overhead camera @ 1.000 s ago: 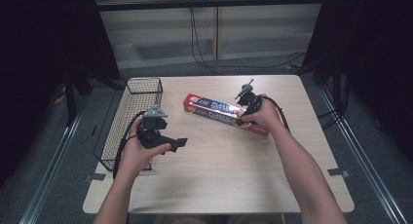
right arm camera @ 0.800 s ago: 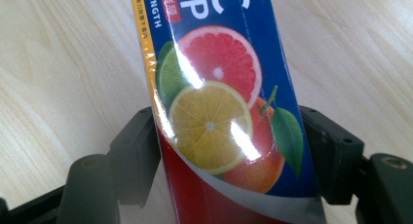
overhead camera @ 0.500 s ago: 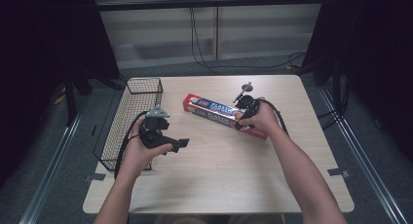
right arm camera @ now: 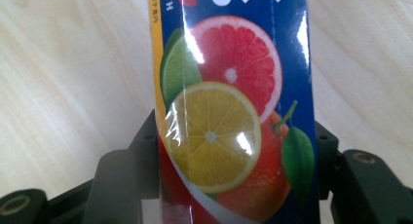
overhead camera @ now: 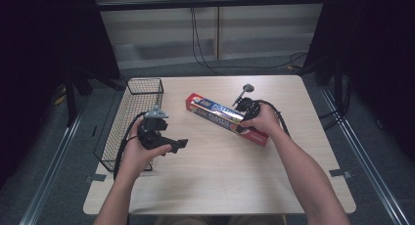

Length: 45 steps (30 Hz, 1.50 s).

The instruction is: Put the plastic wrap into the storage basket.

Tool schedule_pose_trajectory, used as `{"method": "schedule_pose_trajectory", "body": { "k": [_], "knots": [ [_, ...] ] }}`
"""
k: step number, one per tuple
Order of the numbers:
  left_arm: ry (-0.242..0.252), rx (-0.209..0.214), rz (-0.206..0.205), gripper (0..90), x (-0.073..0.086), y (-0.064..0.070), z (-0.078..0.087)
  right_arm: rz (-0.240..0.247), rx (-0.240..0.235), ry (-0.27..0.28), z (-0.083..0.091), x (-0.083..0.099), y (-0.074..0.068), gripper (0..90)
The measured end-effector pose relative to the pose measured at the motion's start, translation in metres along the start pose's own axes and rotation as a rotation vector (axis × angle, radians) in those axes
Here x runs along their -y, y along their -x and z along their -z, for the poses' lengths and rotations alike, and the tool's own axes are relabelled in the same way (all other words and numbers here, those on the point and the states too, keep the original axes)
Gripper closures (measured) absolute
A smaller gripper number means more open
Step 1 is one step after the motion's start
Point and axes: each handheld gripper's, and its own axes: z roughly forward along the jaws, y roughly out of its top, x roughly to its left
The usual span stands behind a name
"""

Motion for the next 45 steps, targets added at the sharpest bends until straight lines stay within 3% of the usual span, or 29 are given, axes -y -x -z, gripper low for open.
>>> {"method": "schedule_pose_trajectory", "body": {
  "k": [3,12,18,19,23,26,31,35,37,38,39,42,43,44,45],
  "knots": [
    [-0.004,-0.001,-0.002,3.3,0.0,0.0,0.001,0.028,0.006,0.001,0.006,0.001,-0.004,42.6],
    [-0.01,-0.013,-0.009,3.3,0.0,-0.001,0.003,0.038,0.007,0.025,0.028,0.015,-0.013,43.2],
    [-0.025,-0.012,-0.022,3.3,-0.003,0.002,0.0,0.015,-0.034,0.067,0.042,0.025,-0.017,43.2],
    [-0.023,-0.014,-0.02,3.3,-0.003,0.004,-0.002,0.038,-0.027,0.075,0.044,0.025,-0.017,43.2],
    [-0.032,0.007,-0.036,3.2,-0.007,0.007,-0.006,0.044,-0.036,0.093,0.05,0.029,-0.022,43.2],
    [-0.04,-0.001,-0.048,3.1,-0.009,0.008,-0.006,0.049,-0.042,0.107,0.053,0.03,-0.025,43.2],
    [-0.039,0.031,-0.083,0.7,-0.016,0.009,-0.008,0.063,-0.061,0.135,0.063,0.032,-0.032,43.2],
    [-0.055,0.101,-0.129,0.0,-0.029,0.008,-0.008,0.081,-0.076,0.143,0.068,0.033,-0.038,43.2],
    [-0.056,0.097,-0.134,0.0,-0.031,0.009,-0.009,0.092,-0.071,0.149,0.069,0.033,-0.04,43.2],
    [-0.068,0.101,-0.181,0.2,-0.038,0.008,-0.01,0.112,-0.074,0.16,0.071,0.034,-0.044,43.2],
    [-0.073,0.098,-0.18,0.9,-0.041,0.009,-0.011,0.107,-0.086,0.161,0.072,0.034,-0.045,43.2],
    [-0.114,0.093,-0.255,2.0,-0.052,0.008,-0.012,0.13,-0.093,0.168,0.076,0.035,-0.05,43.2],
    [-0.113,0.092,-0.253,2.3,-0.055,0.009,-0.013,0.132,-0.091,0.164,0.077,0.035,-0.052,43.2],
    [-0.131,0.089,-0.298,2.8,-0.059,0.007,-0.013,0.138,-0.089,0.167,0.078,0.036,-0.052,43.2],
    [-0.127,0.079,-0.295,4.0,-0.062,0.008,-0.015,0.143,-0.094,0.164,0.079,0.036,-0.053,43.2]
  ]
}}
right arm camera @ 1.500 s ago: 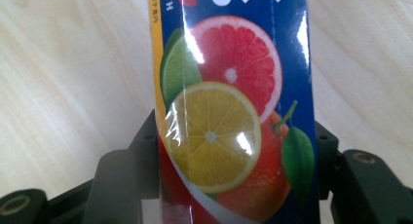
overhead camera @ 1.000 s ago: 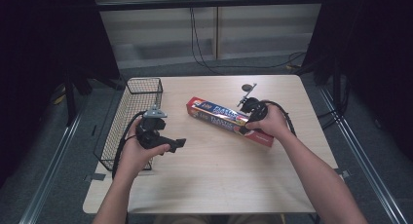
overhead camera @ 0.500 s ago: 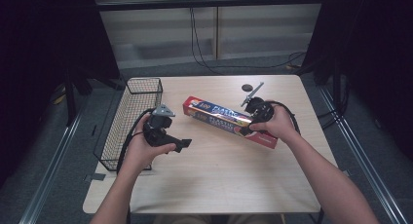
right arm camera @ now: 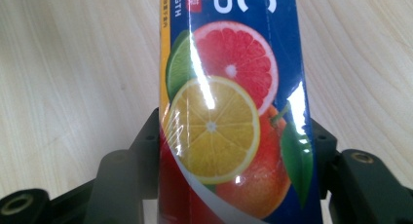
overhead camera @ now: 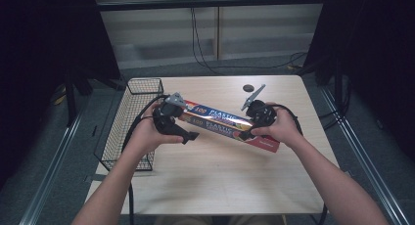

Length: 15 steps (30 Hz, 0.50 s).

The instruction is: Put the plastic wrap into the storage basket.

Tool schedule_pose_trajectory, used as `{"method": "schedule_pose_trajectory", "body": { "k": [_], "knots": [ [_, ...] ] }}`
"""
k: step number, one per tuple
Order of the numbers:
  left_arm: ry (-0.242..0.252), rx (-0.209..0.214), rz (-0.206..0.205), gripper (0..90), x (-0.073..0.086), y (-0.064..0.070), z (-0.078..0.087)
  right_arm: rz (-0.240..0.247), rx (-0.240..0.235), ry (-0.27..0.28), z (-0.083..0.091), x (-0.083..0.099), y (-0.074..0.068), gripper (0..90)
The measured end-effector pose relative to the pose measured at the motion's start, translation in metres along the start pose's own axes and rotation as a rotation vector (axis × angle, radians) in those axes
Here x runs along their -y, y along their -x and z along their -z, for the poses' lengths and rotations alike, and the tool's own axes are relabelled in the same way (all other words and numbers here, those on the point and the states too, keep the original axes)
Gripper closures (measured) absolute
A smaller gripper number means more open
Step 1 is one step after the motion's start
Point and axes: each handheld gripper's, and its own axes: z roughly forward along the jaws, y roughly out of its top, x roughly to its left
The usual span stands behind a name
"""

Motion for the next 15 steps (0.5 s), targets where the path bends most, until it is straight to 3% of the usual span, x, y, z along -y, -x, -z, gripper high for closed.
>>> {"method": "schedule_pose_trajectory", "body": {
  "k": [2,4,5,8,11,12,15],
  "knots": [
    [-0.027,-0.006,-0.028,4.0,-0.006,-0.004,0.0,0.01,-0.003,0.002,0.002,0.001,-0.002,43.2],
    [-0.019,-0.01,-0.024,4.0,-0.01,-0.003,-0.002,0.01,-0.007,0.007,0.004,0.001,-0.004,43.2],
    [-0.053,0.004,-0.059,4.0,-0.013,-0.005,-0.003,0.019,-0.009,0.005,0.005,0.001,-0.005,43.2],
    [-0.06,0.001,-0.072,4.0,-0.018,-0.004,-0.009,0.035,-0.015,0.002,0.006,0.002,-0.009,43.2],
    [-0.079,0.01,-0.126,4.0,-0.022,-0.005,-0.013,0.047,-0.02,0.004,0.008,0.003,-0.013,43.2],
    [-0.08,0.01,-0.12,4.0,-0.024,-0.004,-0.015,0.056,-0.041,0.001,0.009,0.004,-0.013,43.2],
    [-0.099,0.015,-0.134,4.4,-0.027,-0.002,-0.018,0.069,-0.04,0.006,0.011,0.004,-0.018,43.2]
  ]
}}
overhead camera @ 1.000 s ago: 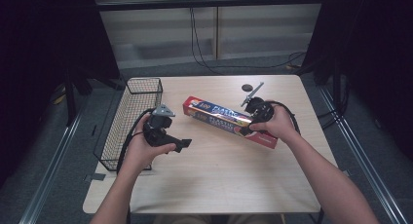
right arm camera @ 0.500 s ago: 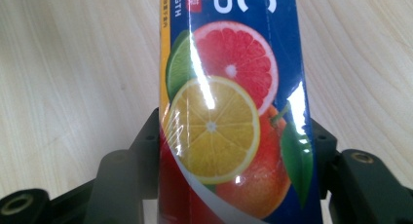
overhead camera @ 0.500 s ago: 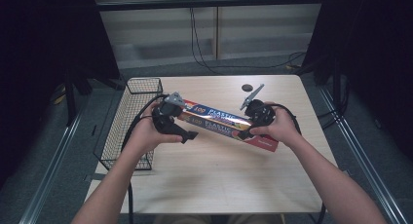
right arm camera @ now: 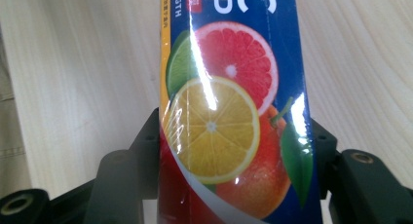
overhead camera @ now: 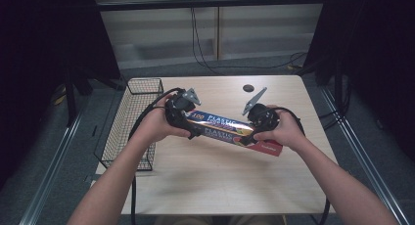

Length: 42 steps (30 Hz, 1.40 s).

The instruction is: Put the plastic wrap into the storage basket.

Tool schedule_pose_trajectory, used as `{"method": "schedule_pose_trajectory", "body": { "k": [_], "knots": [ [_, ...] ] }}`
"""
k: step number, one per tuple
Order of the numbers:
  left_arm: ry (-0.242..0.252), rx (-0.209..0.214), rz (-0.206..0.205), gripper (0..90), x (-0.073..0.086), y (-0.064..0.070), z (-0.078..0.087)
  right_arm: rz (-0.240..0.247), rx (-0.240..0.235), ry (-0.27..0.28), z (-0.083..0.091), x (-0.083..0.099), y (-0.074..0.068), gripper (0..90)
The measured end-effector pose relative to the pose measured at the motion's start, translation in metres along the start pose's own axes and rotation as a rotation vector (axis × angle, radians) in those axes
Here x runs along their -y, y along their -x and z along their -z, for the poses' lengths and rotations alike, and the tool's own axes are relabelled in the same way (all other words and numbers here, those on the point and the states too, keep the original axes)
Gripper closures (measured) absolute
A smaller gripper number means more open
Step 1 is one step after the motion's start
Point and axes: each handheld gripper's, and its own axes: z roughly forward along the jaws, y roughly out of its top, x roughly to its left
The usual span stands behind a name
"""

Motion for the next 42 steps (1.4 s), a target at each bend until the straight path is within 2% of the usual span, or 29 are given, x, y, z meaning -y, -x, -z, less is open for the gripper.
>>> {"method": "schedule_pose_trajectory", "body": {
  "k": [2,5,10,15,20,23,25,27,29,30,31,33,35,37,39,42],
  "knots": [
    [-0.034,0.008,-0.011,4.5,-0.006,0.002,-0.005,0.005,-0.004,-0.002,0.001,0.0,-0.003,43.1],
    [-0.059,0.007,-0.012,4.8,-0.012,0.003,-0.009,0.013,-0.009,-0.004,0.003,-0.001,-0.007,43.1],
    [-0.069,0.03,-0.046,5.3,-0.021,0.008,-0.013,0.042,-0.013,-0.013,0.004,-0.002,-0.013,43.1],
    [-0.07,0.053,-0.054,5.7,-0.026,0.011,-0.017,0.057,-0.027,-0.012,0.003,-0.002,-0.017,43.0],
    [-0.111,0.103,-0.115,6.7,-0.032,0.018,-0.026,0.071,-0.035,-0.001,0.005,-0.003,-0.019,43.0],
    [-0.115,0.123,-0.135,8.0,-0.034,0.019,-0.03,0.087,-0.043,-0.006,0.005,-0.002,-0.019,43.0],
    [-0.112,0.123,-0.133,8.8,-0.034,0.019,-0.031,0.076,-0.041,-0.01,0.006,-0.002,-0.02,43.0],
    [-0.124,0.145,-0.153,9.7,-0.035,0.019,-0.035,0.083,-0.051,-0.009,0.007,-0.001,-0.02,43.0],
    [-0.123,0.161,-0.156,11.1,-0.036,0.019,-0.037,0.099,-0.056,0.003,0.008,-0.002,-0.019,43.0],
    [-0.135,0.171,-0.168,12.2,-0.036,0.019,-0.038,0.087,-0.059,-0.002,0.009,-0.001,-0.02,43.0],
    [-0.135,0.171,-0.168,12.8,-0.036,0.019,-0.038,0.09,-0.06,0.003,0.009,-0.002,-0.02,43.0],
    [-0.153,0.189,-0.197,14.7,-0.037,0.022,-0.043,0.096,-0.054,0.0,0.01,-0.002,-0.02,42.9],
    [-0.159,0.191,-0.197,15.8,-0.038,0.023,-0.044,0.096,-0.056,-0.006,0.01,-0.001,-0.02,42.9],
    [-0.174,0.205,-0.222,17.4,-0.039,0.025,-0.046,0.104,-0.058,-0.008,0.011,-0.001,-0.021,42.9],
    [-0.18,0.209,-0.228,18.9,-0.039,0.025,-0.047,0.103,-0.064,-0.007,0.012,-0.001,-0.021,42.9],
    [-0.193,0.218,-0.241,21.7,-0.041,0.026,-0.049,0.125,-0.067,-0.001,0.012,-0.002,-0.021,42.9]
  ]
}}
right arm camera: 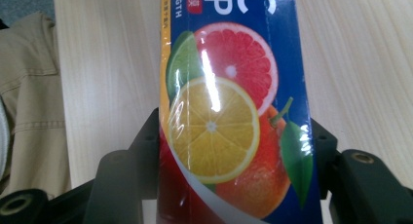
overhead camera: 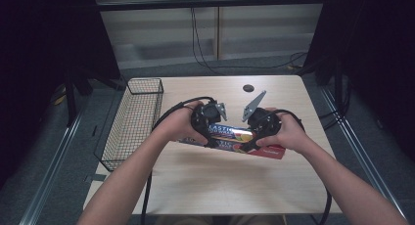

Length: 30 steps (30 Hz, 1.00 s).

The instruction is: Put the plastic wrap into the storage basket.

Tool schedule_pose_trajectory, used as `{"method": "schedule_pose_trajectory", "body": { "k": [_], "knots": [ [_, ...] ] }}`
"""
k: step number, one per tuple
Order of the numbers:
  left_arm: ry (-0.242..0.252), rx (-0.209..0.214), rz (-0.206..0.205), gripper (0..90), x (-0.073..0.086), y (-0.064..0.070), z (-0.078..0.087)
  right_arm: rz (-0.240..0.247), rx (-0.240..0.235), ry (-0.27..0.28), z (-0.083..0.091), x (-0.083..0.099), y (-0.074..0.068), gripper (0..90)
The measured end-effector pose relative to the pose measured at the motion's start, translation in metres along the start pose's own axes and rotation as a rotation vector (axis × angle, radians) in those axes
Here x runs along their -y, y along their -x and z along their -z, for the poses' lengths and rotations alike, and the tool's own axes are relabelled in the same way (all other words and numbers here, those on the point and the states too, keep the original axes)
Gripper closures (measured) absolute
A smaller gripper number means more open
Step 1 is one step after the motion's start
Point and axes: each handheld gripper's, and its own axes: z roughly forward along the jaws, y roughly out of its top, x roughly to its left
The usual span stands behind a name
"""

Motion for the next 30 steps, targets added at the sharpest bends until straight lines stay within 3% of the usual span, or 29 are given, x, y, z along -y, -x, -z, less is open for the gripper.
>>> {"method": "schedule_pose_trajectory", "body": {
  "k": [2,10,16,17,25,28,30],
  "knots": [
    [-0.024,0.017,-0.017,22.7,-0.002,0.0,-0.001,0.013,-0.002,0.003,0.0,-0.001,0.0,42.8],
    [-0.04,0.057,-0.015,27.9,-0.002,-0.001,-0.003,0.028,-0.005,0.002,0.0,-0.002,-0.003,42.8],
    [-0.061,0.059,-0.042,30.6,-0.004,0.001,-0.004,0.048,-0.008,-0.001,0.001,-0.004,-0.004,42.8],
    [-0.084,0.055,-0.067,30.8,-0.005,0.002,-0.005,0.059,-0.006,0.004,0.001,-0.004,-0.004,42.8],
    [-0.105,0.082,-0.066,35.8,-0.007,0.005,-0.007,0.082,0.001,0.003,0.0,-0.005,-0.007,42.8],
    [-0.115,0.092,-0.089,38.0,-0.008,0.008,-0.008,0.111,0.001,-0.005,0.0,-0.005,-0.008,42.8],
    [-0.131,0.086,-0.082,39.6,-0.01,0.011,-0.007,0.125,-0.005,-0.006,0.0,-0.004,-0.008,42.7]
  ]
}}
